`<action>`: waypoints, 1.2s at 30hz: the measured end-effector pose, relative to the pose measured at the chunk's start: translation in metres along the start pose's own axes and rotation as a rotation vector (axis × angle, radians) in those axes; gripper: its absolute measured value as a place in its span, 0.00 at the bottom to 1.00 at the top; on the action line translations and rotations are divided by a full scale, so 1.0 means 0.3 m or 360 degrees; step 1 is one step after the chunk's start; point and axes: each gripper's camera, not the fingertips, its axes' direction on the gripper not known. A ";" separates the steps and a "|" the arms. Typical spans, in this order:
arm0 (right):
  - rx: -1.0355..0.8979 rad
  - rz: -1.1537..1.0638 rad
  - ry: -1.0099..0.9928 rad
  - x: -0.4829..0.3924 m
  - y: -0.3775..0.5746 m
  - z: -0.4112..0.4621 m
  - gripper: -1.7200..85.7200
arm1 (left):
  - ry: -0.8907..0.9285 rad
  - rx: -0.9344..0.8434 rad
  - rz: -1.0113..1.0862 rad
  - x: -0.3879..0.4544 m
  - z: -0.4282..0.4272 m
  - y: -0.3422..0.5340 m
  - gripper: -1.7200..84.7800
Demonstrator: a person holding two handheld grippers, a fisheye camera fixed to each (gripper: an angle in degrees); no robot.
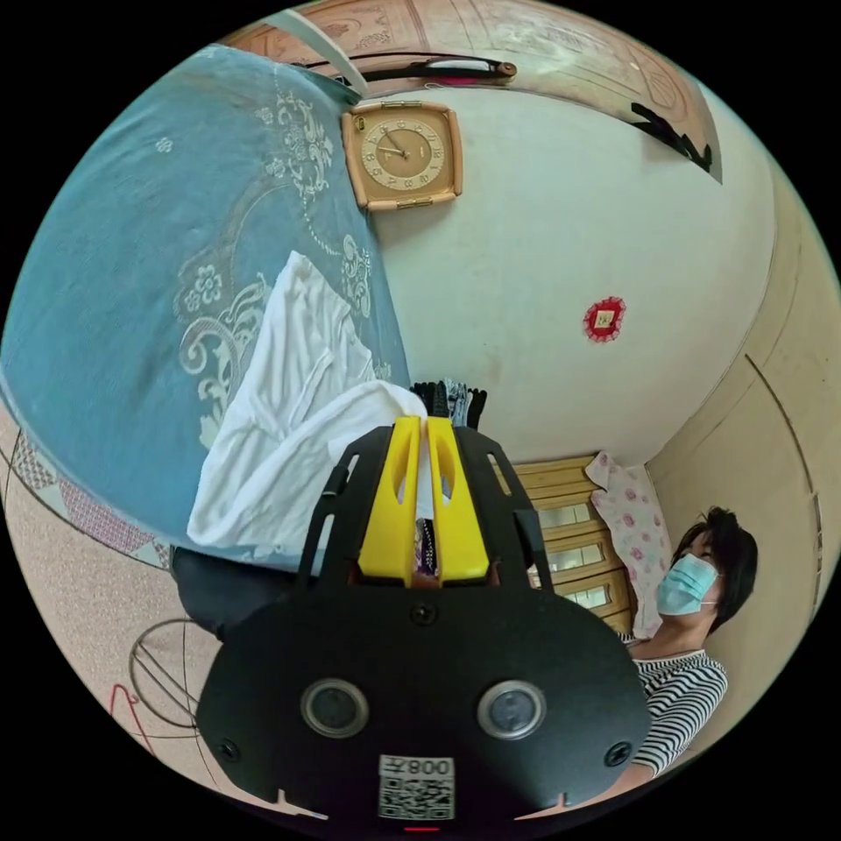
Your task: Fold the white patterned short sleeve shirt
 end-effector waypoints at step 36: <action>-0.0213 0.0257 0.0219 0.645 -1.507 1.015 0.04 | -0.0242 0.0201 -0.0124 -0.497 0.603 -1.162 0.07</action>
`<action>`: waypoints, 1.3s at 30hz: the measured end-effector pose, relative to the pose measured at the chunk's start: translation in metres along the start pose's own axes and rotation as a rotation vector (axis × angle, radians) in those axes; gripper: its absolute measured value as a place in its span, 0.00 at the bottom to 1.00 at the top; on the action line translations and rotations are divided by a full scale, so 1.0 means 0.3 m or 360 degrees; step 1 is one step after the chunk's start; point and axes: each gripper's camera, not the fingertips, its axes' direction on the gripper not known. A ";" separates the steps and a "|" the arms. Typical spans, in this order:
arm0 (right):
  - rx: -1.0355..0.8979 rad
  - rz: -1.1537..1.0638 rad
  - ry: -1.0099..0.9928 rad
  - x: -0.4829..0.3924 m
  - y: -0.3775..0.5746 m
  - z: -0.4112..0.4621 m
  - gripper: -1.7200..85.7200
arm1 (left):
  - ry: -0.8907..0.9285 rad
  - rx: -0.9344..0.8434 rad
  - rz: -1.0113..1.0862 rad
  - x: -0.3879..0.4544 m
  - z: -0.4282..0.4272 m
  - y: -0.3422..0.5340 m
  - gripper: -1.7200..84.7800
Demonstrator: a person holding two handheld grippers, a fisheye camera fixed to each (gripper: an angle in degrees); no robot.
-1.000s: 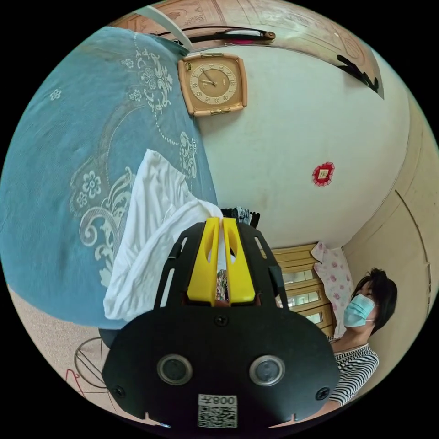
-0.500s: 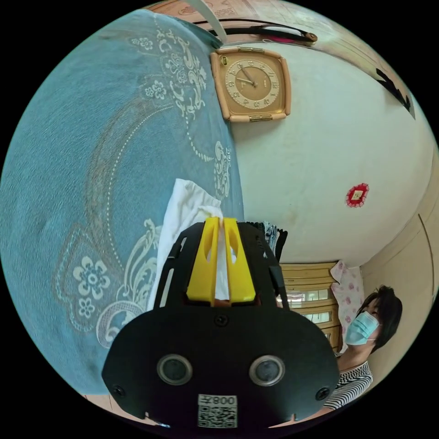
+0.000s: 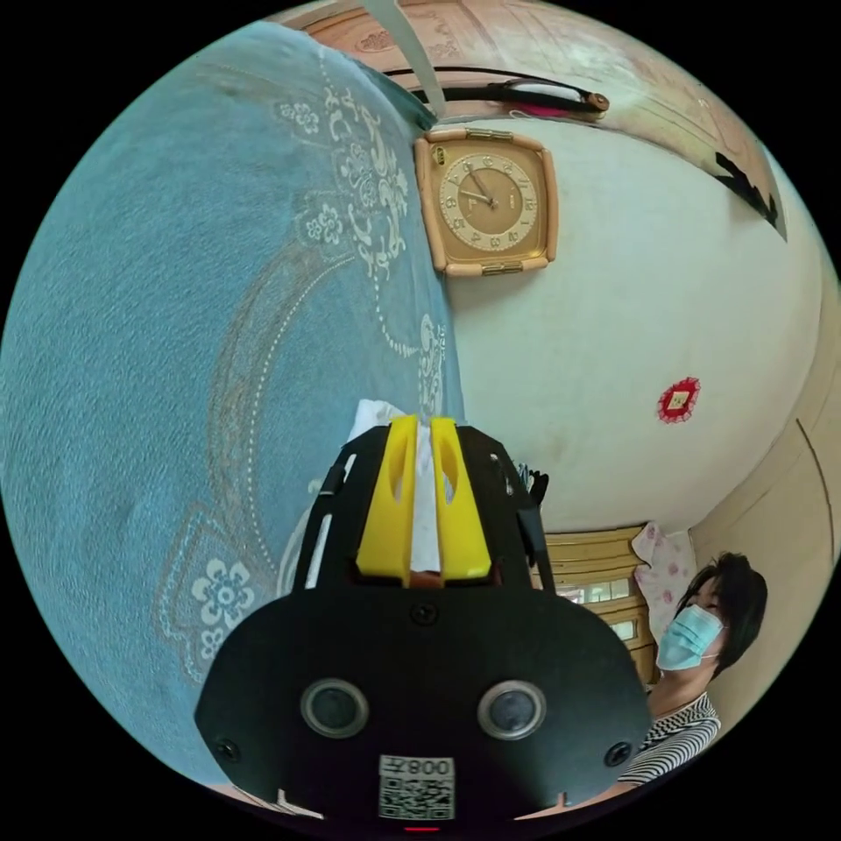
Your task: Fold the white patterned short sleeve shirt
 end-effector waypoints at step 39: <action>-0.0069 0.0106 -0.0162 -0.074 -0.444 0.087 0.05 | -0.0361 0.0062 0.0057 0.230 0.447 -0.511 0.04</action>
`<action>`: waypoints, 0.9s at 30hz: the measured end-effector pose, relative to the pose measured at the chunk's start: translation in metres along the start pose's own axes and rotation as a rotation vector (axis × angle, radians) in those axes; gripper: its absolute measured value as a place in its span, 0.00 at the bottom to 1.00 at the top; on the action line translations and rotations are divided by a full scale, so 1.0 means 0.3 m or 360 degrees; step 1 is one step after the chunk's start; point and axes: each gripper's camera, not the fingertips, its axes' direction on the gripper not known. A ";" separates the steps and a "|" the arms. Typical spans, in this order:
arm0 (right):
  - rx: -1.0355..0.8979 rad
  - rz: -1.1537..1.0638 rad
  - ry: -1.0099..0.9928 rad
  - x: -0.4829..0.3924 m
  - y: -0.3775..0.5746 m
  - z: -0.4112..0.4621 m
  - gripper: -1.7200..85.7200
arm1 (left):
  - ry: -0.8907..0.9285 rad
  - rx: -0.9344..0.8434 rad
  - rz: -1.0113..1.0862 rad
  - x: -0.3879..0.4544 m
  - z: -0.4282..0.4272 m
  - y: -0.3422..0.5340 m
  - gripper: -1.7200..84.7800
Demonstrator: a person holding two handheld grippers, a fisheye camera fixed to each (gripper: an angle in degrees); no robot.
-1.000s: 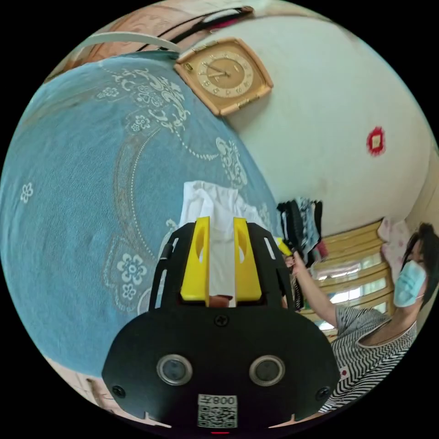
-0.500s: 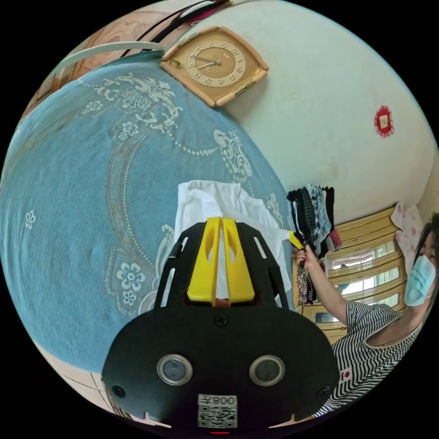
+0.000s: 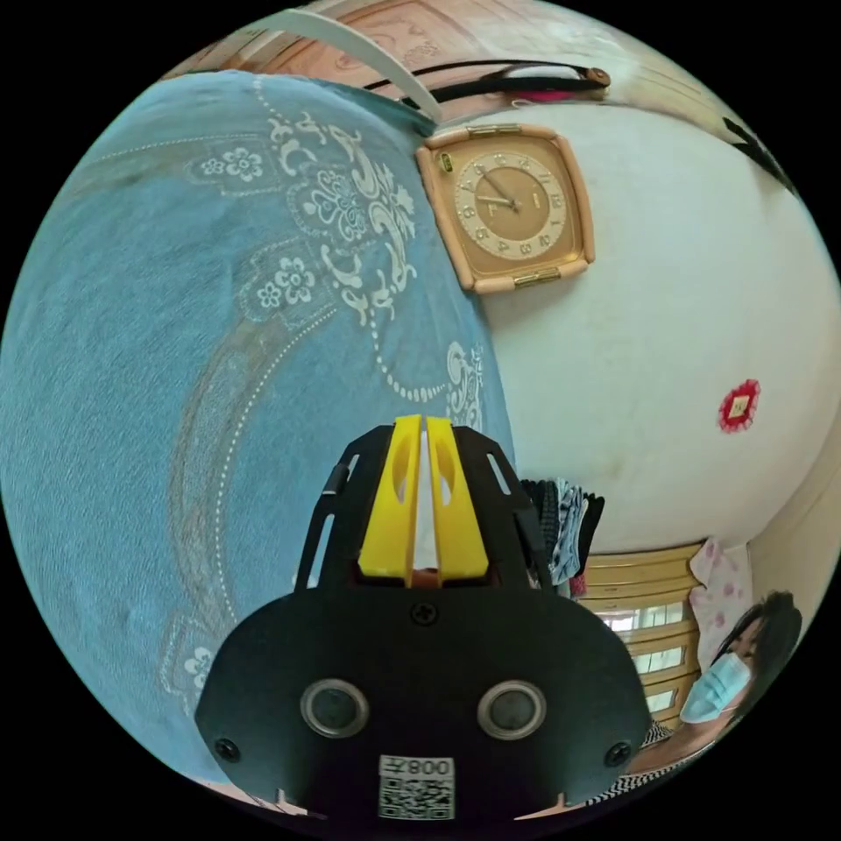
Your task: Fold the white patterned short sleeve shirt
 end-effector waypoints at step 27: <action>-0.0450 -0.0594 0.0751 -0.809 0.019 0.308 0.02 | -0.0467 -0.0616 0.0774 0.585 0.444 0.117 0.03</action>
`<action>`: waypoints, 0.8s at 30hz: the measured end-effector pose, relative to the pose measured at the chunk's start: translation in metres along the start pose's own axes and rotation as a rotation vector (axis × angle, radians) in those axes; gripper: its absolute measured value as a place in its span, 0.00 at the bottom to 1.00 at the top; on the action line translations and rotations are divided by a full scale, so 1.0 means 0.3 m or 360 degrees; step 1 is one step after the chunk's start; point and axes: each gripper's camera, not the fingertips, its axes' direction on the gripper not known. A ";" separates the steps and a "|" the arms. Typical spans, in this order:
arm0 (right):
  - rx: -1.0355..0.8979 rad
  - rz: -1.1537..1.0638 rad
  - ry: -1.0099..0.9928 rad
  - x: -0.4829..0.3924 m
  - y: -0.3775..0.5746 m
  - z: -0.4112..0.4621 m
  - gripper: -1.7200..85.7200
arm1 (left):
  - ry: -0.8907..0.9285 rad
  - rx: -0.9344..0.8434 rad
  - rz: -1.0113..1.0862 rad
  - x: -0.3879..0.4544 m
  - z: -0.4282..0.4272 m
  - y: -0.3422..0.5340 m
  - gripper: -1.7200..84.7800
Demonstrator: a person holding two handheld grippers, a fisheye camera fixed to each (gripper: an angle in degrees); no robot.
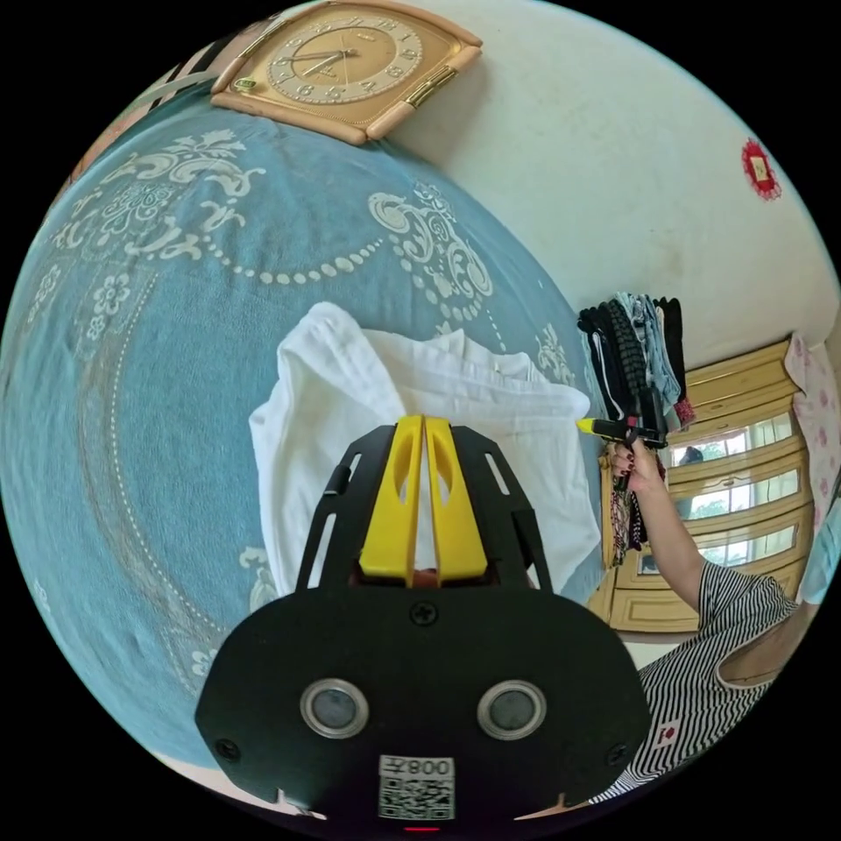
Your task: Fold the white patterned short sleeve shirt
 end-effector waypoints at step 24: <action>-0.0263 -0.1142 0.1286 -0.990 -0.014 -0.004 0.09 | -0.0968 -0.0371 0.1179 0.828 0.084 -0.074 0.13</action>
